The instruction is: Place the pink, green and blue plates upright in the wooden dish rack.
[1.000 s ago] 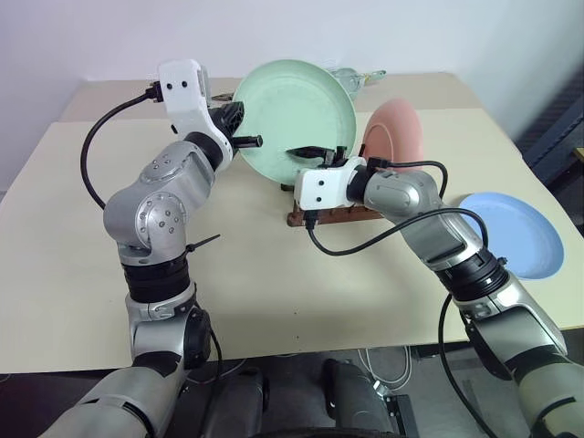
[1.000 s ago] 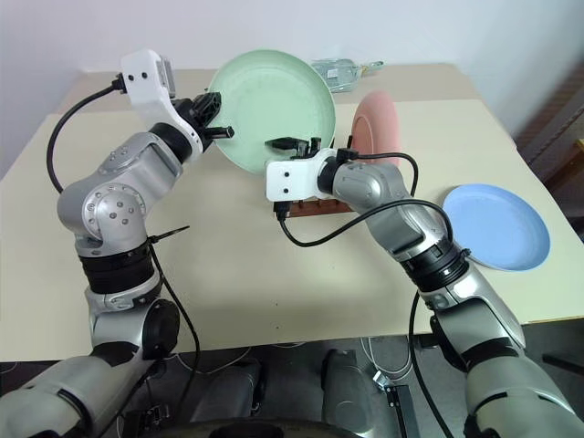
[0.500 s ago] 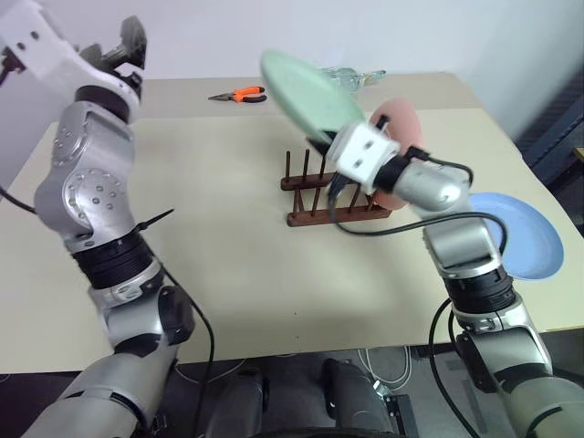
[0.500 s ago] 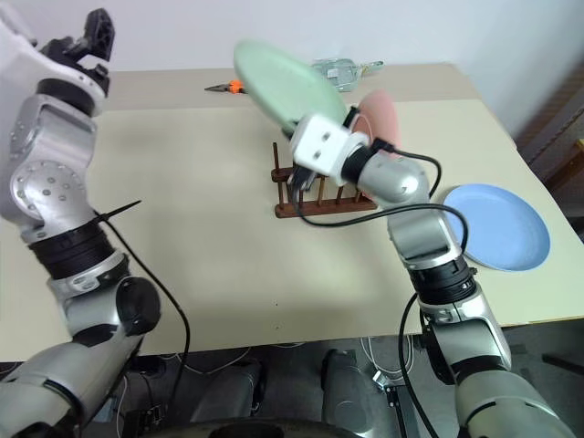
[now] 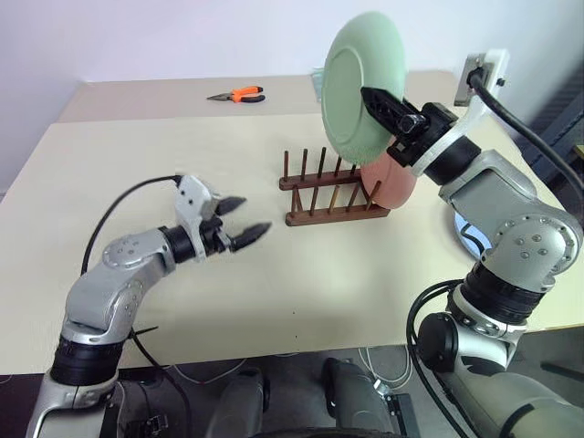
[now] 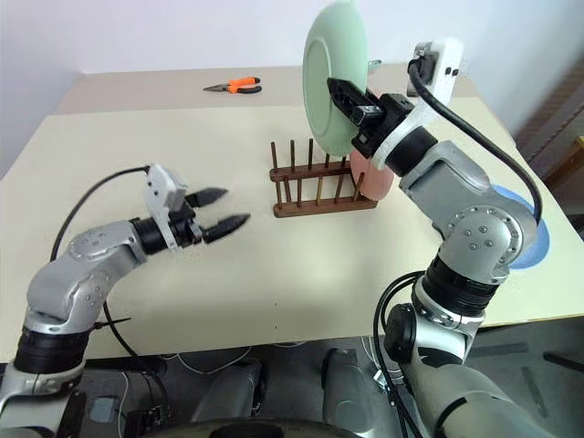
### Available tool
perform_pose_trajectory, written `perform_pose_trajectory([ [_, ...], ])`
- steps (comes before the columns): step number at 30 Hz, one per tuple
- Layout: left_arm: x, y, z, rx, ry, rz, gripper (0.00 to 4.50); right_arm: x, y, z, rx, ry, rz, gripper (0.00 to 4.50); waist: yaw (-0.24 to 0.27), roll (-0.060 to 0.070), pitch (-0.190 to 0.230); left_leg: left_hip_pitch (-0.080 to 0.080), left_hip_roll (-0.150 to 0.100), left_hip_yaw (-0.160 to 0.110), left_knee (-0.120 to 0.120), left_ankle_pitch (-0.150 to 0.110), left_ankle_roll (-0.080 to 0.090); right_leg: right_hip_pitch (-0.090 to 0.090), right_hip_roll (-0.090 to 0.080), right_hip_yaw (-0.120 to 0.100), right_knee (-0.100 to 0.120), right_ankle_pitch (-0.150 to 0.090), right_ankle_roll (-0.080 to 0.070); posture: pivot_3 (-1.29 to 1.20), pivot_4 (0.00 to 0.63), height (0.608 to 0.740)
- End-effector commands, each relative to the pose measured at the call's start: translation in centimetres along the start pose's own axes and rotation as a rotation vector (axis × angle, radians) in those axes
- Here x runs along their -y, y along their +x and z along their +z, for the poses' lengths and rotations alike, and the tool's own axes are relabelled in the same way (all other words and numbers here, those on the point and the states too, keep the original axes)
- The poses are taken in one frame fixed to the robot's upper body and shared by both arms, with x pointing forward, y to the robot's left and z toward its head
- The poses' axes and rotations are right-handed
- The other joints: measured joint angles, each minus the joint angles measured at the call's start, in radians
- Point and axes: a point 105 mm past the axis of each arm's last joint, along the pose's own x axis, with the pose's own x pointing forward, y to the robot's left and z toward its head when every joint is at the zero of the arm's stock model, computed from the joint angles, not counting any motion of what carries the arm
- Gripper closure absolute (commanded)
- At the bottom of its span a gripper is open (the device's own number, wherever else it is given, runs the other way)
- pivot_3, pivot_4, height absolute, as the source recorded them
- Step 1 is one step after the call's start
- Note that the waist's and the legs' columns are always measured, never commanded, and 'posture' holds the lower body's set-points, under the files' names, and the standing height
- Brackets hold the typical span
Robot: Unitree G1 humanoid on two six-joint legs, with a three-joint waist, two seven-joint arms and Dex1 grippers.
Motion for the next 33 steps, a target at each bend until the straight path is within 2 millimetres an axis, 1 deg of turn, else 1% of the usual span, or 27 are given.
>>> perform_pose_trajectory([
  [1,1.3,0.2,0.6,0.011,0.031,-0.054,0.48,0.0,0.0,0.0,-0.003,0.051,-0.018,4.50,0.003,0.000,0.000,0.000,0.000,0.000,0.000,0.000,0.000,0.000,0.000,0.000,0.000,0.000,0.000,0.00,0.150,0.740],
  [5,1.5,0.6,1.1,0.034,0.016,-0.056,0.48,1.3,0.2,-1.0,-0.049,0.068,-0.104,4.50,0.001,0.000,0.000,0.000,0.000,0.000,0.000,0.000,0.000,0.000,0.000,0.000,0.000,0.000,0.000,0.00,0.150,0.740],
  [11,1.7,0.7,1.0,0.033,0.014,-0.052,0.48,2.4,0.4,-1.4,-0.069,0.071,-0.166,4.50,-0.001,0.001,0.000,0.000,0.000,0.000,0.000,0.000,0.000,0.000,0.000,0.000,0.000,0.000,0.000,0.00,0.150,0.740],
  [13,1.7,0.8,0.9,0.028,0.016,-0.051,0.48,2.3,0.4,-1.6,-0.081,0.070,-0.166,4.50,-0.001,0.001,0.000,0.000,0.000,0.000,0.000,0.000,0.000,0.000,0.000,0.000,0.000,0.000,0.000,0.00,0.150,0.740],
  [15,1.9,0.8,0.9,0.026,0.016,-0.053,0.41,2.1,0.5,-1.6,-0.090,0.035,-0.155,3.73,-0.001,0.001,0.000,0.000,0.000,0.000,0.000,0.000,0.000,0.000,0.000,0.000,0.000,0.000,0.000,0.00,0.150,0.740],
  [16,1.9,0.9,0.9,0.026,0.015,-0.055,0.41,1.9,0.6,-1.4,-0.095,-0.010,-0.151,3.43,-0.001,0.001,0.000,0.000,0.000,0.000,0.000,0.000,0.000,0.000,0.000,0.000,0.000,0.000,0.000,0.00,0.150,0.740],
  [17,2.0,0.9,0.9,0.026,0.015,-0.056,0.41,1.8,0.6,-1.3,-0.098,-0.041,-0.148,2.96,0.000,0.001,0.000,0.000,0.000,0.000,0.000,0.000,0.000,0.000,0.000,0.000,0.000,0.000,0.000,0.00,0.150,0.740],
  [18,2.1,1.0,0.9,0.028,0.014,-0.060,0.41,1.3,0.6,-0.8,-0.094,-0.170,-0.143,2.40,0.001,0.001,0.000,0.000,0.000,0.000,0.000,0.000,0.000,0.000,0.000,0.000,0.000,0.000,0.000,0.00,0.150,0.740],
  [20,2.1,1.1,1.0,0.030,0.012,-0.066,0.41,0.3,0.6,0.6,-0.067,-0.434,-0.117,1.52,0.002,0.002,0.001,-0.001,0.000,0.000,0.000,0.000,0.000,0.000,0.000,0.000,-0.001,0.000,0.001,0.00,0.150,0.740],
  [21,2.1,1.2,1.0,0.028,0.013,-0.069,0.41,-0.1,0.4,1.3,-0.057,-0.550,-0.092,1.52,0.002,0.002,0.001,-0.001,0.000,0.001,0.000,0.000,0.001,0.000,0.000,0.000,-0.001,-0.003,0.005,0.00,0.150,0.740],
  [22,2.2,1.2,0.9,0.027,0.014,-0.074,0.41,-0.2,-0.1,2.3,-0.037,-0.660,-0.076,1.52,0.001,0.002,0.001,-0.001,0.000,0.001,0.000,0.000,0.001,0.000,0.000,0.000,-0.001,-0.003,0.005,0.00,0.150,0.740],
  [23,2.2,1.3,1.0,0.026,0.016,-0.078,0.41,-0.3,-0.5,3.2,-0.016,-0.737,-0.065,1.52,0.001,0.002,0.001,-0.001,0.000,0.001,0.000,0.000,0.001,0.001,0.000,-0.001,-0.002,-0.003,0.006,0.00,0.150,0.740],
  [24,2.3,1.4,1.0,0.026,0.018,-0.085,0.41,0.2,-1.2,4.7,0.016,-0.767,-0.080,1.52,0.001,0.001,0.001,-0.001,0.000,0.001,0.000,0.000,0.001,0.001,0.000,-0.001,-0.002,-0.003,0.006,0.00,0.150,0.740],
  [26,2.6,1.7,1.0,0.026,0.023,-0.104,0.41,1.8,-2.7,7.5,0.074,-0.755,-0.140,1.52,0.002,0.001,0.001,0.000,0.000,0.001,0.001,-0.001,0.001,0.002,0.000,-0.001,-0.003,-0.004,0.006,0.00,0.150,0.740],
  [27,2.8,1.9,1.0,0.024,0.026,-0.116,0.41,3.7,-4.1,9.0,0.095,-0.737,-0.223,1.52,0.004,0.001,0.001,0.000,0.000,0.001,0.001,-0.001,0.001,0.003,0.000,0.000,-0.003,-0.004,0.006,0.00,0.150,0.740],
  [28,3.0,2.1,0.9,0.020,0.030,-0.126,0.41,6.4,-5.9,10.2,0.090,-0.738,-0.346,1.25,0.006,0.000,0.001,0.000,0.000,0.001,0.002,-0.001,0.002,0.003,0.000,-0.001,-0.003,-0.004,0.006,0.00,0.150,0.740],
  [29,3.1,2.2,0.8,0.016,0.032,-0.133,0.41,8.6,-7.8,10.6,0.056,-0.747,-0.446,0.98,0.015,-0.001,0.001,-0.001,0.000,0.001,0.003,-0.001,0.002,0.004,0.000,-0.001,-0.003,-0.004,0.006,0.00,0.150,0.740],
  [30,3.2,2.4,0.7,0.014,0.032,-0.140,0.41,10.3,-9.4,10.5,0.005,-0.766,-0.521,0.64,0.025,-0.002,0.000,-0.001,0.000,0.000,0.004,-0.001,0.003,0.004,-0.001,-0.001,-0.003,-0.004,0.005,0.00,0.150,0.740],
  [31,3.3,2.5,0.6,0.012,0.032,-0.147,0.41,11.5,-10.5,9.8,-0.059,-0.777,-0.563,0.20,0.029,-0.002,0.000,-0.001,-0.001,0.001,0.004,-0.002,0.004,0.005,-0.001,-0.001,-0.004,-0.004,0.005,0.00,0.150,0.740],
  [32,3.4,2.5,0.6,0.010,0.031,-0.156,0.41,12.4,-11.5,8.7,-0.129,-0.769,-0.580,0.09,0.028,-0.002,0.000,-0.002,-0.001,0.001,0.004,-0.002,0.004,0.005,-0.001,-0.001,-0.005,-0.003,0.004,0.00,0.150,0.740],
  [33,3.6,2.6,0.6,0.011,0.032,-0.169,0.41,13.1,-12.5,6.9,-0.220,-0.755,-0.573,0.09,0.027,-0.001,0.000,-0.002,-0.001,0.002,0.004,-0.003,0.005,0.005,-0.002,0.000,-0.005,-0.003,0.004,0.00,0.150,0.740],
])
